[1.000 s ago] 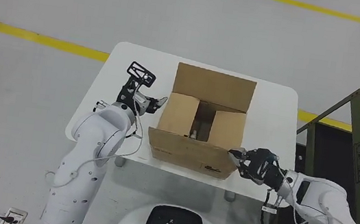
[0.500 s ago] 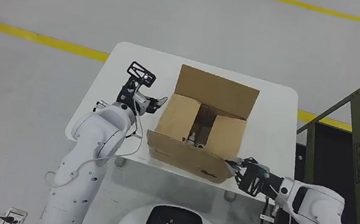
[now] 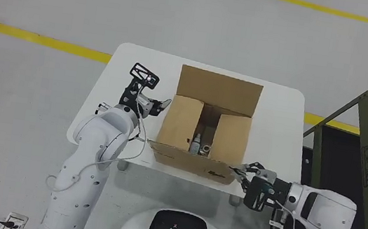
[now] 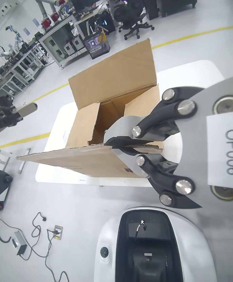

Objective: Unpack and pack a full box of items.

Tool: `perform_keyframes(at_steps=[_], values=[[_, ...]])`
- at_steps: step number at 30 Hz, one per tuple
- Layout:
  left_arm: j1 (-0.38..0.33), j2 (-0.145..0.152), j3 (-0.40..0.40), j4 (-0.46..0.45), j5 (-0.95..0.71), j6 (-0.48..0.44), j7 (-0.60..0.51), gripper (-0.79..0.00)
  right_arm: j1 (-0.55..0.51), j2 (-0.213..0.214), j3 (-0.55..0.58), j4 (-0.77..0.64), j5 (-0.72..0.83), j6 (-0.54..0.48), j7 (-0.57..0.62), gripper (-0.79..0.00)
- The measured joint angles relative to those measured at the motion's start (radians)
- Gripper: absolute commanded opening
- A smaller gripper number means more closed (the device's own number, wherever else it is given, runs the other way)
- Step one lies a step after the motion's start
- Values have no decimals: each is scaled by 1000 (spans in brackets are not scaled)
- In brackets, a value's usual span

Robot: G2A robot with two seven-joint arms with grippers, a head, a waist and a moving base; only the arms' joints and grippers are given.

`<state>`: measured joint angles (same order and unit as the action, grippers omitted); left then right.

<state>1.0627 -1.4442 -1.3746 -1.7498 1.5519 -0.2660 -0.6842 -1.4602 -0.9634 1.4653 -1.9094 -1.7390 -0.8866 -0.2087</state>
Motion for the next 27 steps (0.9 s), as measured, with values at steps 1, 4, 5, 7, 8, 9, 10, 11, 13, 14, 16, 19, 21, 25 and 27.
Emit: perform_keyframes(at_steps=[1, 4, 5, 7, 8, 9, 10, 11, 13, 14, 16, 19, 21, 25, 27], values=[[0, 0, 0, 0, 0, 0, 0, 0, -3, 2, -2, 0, -18, 1, -10, -785], [0, 0, 0, 0, 0, 0, 0, 0, -12, 6, -6, 4, -60, 3, -44, -785], [0, 0, 0, 0, 0, 0, 0, 0, -15, 8, -6, 5, -70, 3, -53, -785], [0, 0, 0, 0, 0, 0, 0, 0, -21, 11, -4, 8, -85, 1, -75, -539], [0, 0, 0, 0, 0, 0, 0, 0, -23, 13, -3, 9, -87, -5, -87, -449], [0, 0, 0, 0, 0, 0, 0, 0, -24, 14, -2, 11, -87, -13, -98, -379], [0, 0, 0, 0, 0, 0, 0, 0, -25, 16, 0, 14, -84, -23, -111, -203], [0, 0, 0, 0, 0, 0, 0, 0, -25, 18, 0, 17, -80, -33, -120, -102], [0, 0, 0, 0, 0, 0, 0, 0, -22, 20, 1, 27, -67, -58, -138, -49], [0, 0, 0, 0, 0, 0, 0, 0, -20, 21, 1, 31, -63, -66, -141, -37], [0, 0, 0, 0, 0, 0, 0, 0, -17, 23, 1, 44, -49, -77, -139, -55], [0, 0, 0, 0, 0, 0, 0, 0, -12, 24, -3, 58, -28, -84, -127, -86], [0, 0, 0, 0, 0, 0, 0, 0, -12, 25, -7, 64, -19, -84, -120, -126], [0, 0, 0, 0, 0, 0, 0, 0, -19, 27, -14, 70, -4, -93, -125, -194], [0, 0, 0, 0, 0, 0, 0, 0, -25, 30, -16, 68, -11, -102, -131, -206]])
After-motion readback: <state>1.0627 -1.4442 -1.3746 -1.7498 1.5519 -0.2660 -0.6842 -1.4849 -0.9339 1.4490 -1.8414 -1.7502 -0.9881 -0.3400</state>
